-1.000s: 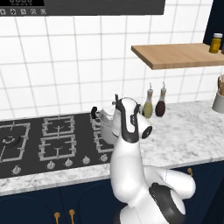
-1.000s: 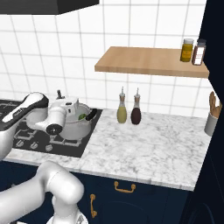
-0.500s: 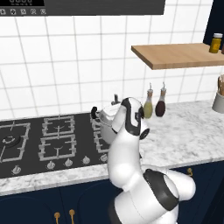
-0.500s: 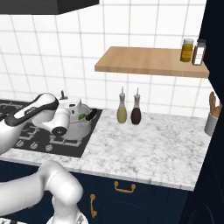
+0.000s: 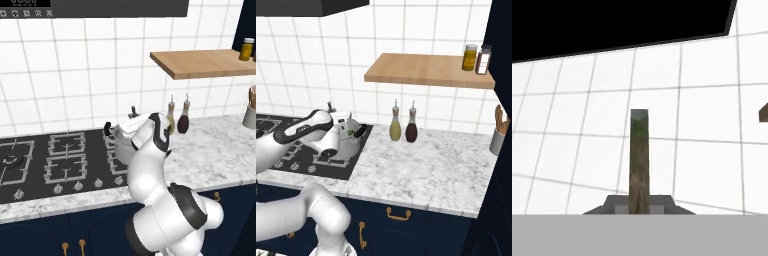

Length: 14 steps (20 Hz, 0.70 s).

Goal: Put the avocado and squash in the pot. Retrieve the spatula and lightly stir the vegetables in the pot.

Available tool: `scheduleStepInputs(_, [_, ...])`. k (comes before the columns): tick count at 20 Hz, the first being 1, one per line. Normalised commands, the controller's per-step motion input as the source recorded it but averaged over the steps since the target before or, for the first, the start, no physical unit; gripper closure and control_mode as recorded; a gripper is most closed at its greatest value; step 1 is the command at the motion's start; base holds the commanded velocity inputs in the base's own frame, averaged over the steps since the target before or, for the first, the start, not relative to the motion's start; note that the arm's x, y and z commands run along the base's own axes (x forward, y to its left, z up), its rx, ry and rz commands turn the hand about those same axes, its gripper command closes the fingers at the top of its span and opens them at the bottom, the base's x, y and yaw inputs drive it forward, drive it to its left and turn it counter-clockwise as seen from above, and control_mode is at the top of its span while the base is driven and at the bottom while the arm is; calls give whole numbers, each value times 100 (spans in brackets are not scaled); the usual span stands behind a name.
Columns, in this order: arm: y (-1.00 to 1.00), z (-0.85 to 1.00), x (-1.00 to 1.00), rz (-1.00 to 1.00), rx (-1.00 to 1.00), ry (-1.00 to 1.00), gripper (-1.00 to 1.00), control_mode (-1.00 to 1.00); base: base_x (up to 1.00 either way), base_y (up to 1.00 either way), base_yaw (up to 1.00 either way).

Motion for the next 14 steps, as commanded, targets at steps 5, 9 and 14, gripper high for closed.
scheduleStepInputs(5, [0,-40,-5,6,4,0,100,-100,0,0,0])
scheduleStepInputs(9, [0,-5,-18,8,5,0,100,-100,0,0,0])
scheduleStepInputs(14, [0,0,38,9,-2,-7,100,-100,0,0,0])
